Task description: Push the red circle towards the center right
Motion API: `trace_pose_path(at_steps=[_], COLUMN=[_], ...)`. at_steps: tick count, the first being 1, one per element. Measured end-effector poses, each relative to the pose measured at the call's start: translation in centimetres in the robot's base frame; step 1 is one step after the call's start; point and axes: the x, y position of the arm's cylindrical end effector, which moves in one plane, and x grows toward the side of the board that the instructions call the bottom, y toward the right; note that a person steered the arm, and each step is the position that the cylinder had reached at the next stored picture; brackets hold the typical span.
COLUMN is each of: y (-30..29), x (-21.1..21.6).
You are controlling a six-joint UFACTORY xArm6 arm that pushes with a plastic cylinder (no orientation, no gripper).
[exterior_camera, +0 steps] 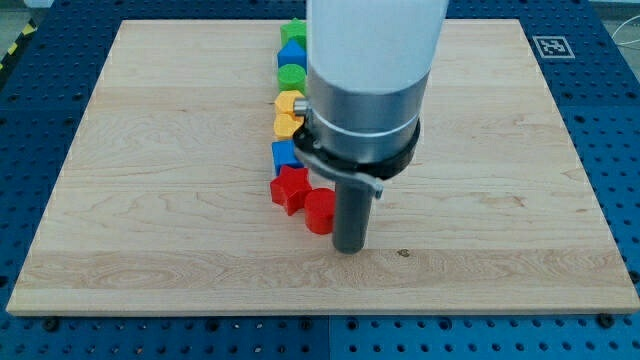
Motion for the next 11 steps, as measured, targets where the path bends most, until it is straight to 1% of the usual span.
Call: trace_pose_path(at_steps=[1,2,3,6,7,8,10,11], y=[-4.0,-7.0,-1.3,14.3,17.2,18.7,20.9,22.2], x=[-0.4,-3.0,-3.7,-3.5,-3.9,-4.7,-10.7,-11.0])
